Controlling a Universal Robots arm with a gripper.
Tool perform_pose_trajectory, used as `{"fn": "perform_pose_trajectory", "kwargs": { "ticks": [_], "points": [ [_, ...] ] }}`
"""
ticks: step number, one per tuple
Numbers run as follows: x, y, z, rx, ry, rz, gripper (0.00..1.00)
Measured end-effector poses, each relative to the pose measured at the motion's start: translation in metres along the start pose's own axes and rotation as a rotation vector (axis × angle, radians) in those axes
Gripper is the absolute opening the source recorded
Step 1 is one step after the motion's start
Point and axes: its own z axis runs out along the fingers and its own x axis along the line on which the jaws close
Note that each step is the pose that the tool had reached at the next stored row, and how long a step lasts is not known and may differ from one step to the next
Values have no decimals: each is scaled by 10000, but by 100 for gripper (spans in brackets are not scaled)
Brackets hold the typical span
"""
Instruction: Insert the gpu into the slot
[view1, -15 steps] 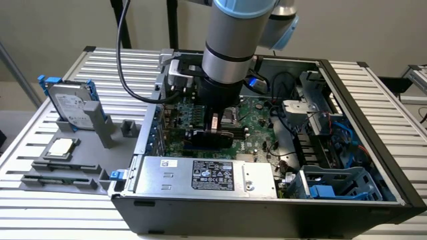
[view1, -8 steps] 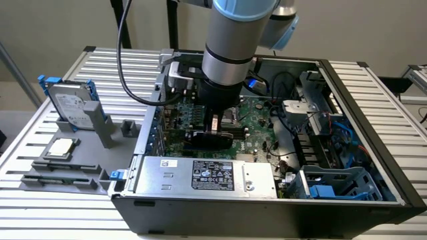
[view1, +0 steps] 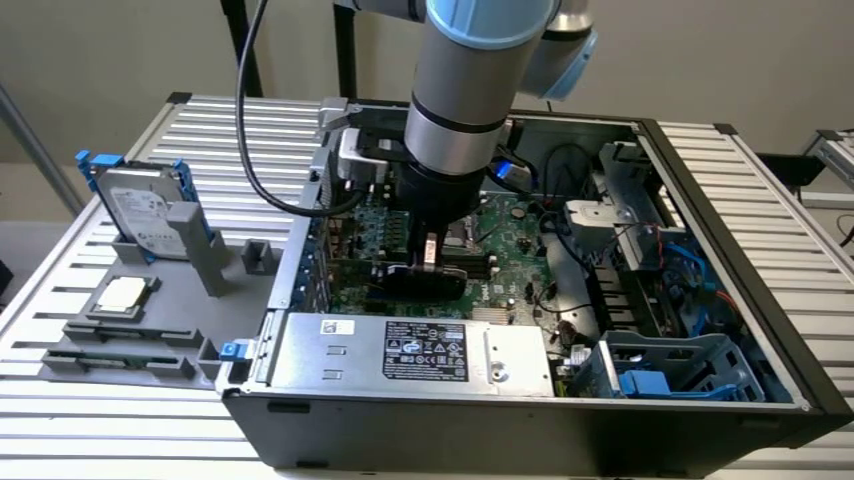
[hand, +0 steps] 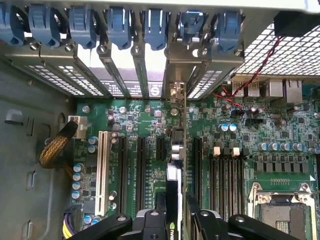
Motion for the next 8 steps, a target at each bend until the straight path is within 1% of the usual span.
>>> {"fn": "perform_pose_trajectory", "kwargs": {
  "ticks": [1, 2, 3, 4, 5, 6, 8],
  "points": [
    [0, 0, 0, -1, 1, -14, 26],
    [-1, 5, 7, -12, -17, -17, 27],
    [-1, 3, 12, 4, -23, -20, 27],
    [-1, 2, 5, -1, -10, -22, 27],
    [-1, 1, -7, -8, 1, -26, 33],
    [-1, 2, -17, -6, -5, -28, 33],
    [-4, 8, -70, -7, -4, -29, 33]
  ]
}}
